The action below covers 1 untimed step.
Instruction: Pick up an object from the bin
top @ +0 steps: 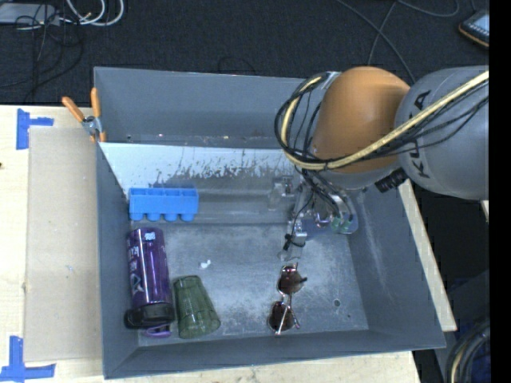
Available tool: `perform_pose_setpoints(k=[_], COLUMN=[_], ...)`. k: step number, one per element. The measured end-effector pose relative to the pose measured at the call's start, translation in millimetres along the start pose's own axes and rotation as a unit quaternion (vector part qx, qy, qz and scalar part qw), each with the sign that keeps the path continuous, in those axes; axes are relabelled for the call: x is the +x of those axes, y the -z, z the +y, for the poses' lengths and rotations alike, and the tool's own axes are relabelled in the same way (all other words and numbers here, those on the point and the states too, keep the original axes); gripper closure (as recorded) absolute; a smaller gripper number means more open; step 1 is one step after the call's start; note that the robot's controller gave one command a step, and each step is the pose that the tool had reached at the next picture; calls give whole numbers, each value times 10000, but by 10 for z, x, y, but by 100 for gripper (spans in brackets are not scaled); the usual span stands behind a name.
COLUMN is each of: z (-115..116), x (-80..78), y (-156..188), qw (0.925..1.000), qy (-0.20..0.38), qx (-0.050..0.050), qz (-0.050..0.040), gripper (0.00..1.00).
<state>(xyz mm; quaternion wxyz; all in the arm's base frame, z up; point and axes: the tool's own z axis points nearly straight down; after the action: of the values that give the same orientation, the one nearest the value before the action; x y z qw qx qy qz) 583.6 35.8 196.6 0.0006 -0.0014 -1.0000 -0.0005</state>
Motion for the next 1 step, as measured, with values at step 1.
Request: perform_pose_setpoints(k=[1], z=[0], x=[0], y=[0], qw=[10000], qy=[0], qx=[0], qz=[0], gripper=[0])
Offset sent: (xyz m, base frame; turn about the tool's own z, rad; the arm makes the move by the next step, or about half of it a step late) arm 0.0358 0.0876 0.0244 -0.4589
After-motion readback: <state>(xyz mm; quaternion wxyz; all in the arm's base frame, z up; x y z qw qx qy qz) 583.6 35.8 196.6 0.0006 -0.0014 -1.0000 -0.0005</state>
